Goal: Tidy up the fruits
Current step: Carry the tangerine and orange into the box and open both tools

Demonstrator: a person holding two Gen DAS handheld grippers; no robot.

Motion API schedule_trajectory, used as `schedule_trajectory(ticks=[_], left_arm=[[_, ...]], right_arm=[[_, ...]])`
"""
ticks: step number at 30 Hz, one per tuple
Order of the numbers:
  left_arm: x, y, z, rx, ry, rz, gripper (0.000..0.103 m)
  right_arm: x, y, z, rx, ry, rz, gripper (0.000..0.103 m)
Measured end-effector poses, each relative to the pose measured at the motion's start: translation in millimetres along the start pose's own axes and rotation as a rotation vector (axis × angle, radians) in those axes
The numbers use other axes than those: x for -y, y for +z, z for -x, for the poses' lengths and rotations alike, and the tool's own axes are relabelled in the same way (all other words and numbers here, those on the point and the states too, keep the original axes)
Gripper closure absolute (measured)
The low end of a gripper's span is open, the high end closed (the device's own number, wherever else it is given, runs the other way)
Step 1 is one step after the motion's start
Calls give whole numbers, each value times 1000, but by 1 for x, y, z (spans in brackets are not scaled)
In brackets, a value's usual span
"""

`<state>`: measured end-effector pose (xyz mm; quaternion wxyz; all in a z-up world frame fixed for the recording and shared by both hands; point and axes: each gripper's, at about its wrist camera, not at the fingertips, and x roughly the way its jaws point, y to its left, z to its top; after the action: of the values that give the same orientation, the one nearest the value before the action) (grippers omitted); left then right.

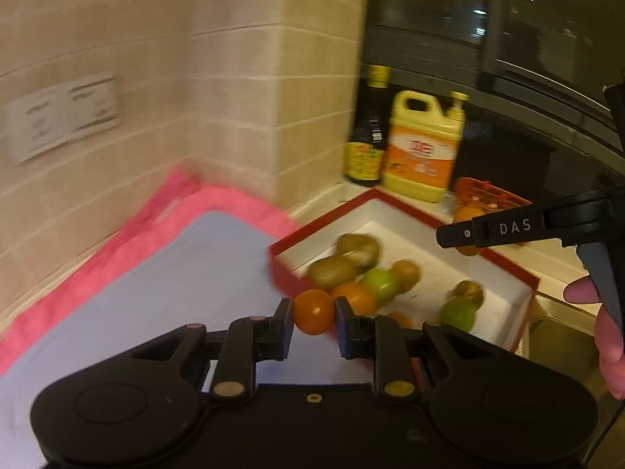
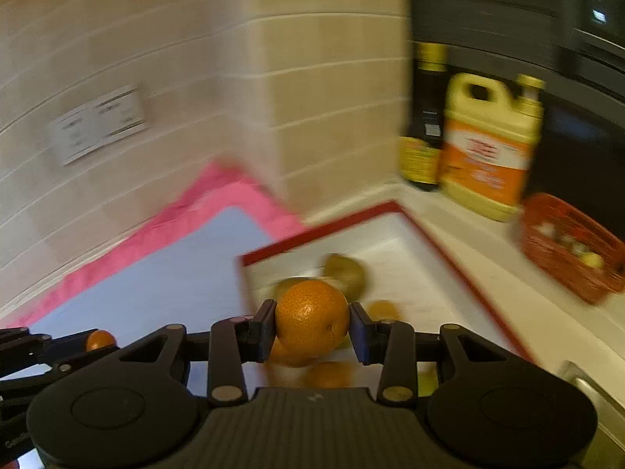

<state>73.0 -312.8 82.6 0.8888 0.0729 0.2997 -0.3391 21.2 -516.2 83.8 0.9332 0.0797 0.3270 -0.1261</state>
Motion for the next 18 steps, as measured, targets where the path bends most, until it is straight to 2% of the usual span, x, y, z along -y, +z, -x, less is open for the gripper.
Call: schedule_trajectory(ticks=[8, 11, 14, 18], left_arm=[[35, 65, -85, -34, -154, -36, 77], [46, 89, -136, -85, -212, -31, 77], [57, 103, -188, -147, -243, -37, 77], [63, 109, -251, -248, -264, -30, 77]], right_arm=[[88, -5, -10, -47, -60, -179, 62], [110, -6, -23, -86, -34, -264, 62], [125, -6, -47, -128, 28, -372, 62], [117, -5, -78, -170, 17, -374, 62]])
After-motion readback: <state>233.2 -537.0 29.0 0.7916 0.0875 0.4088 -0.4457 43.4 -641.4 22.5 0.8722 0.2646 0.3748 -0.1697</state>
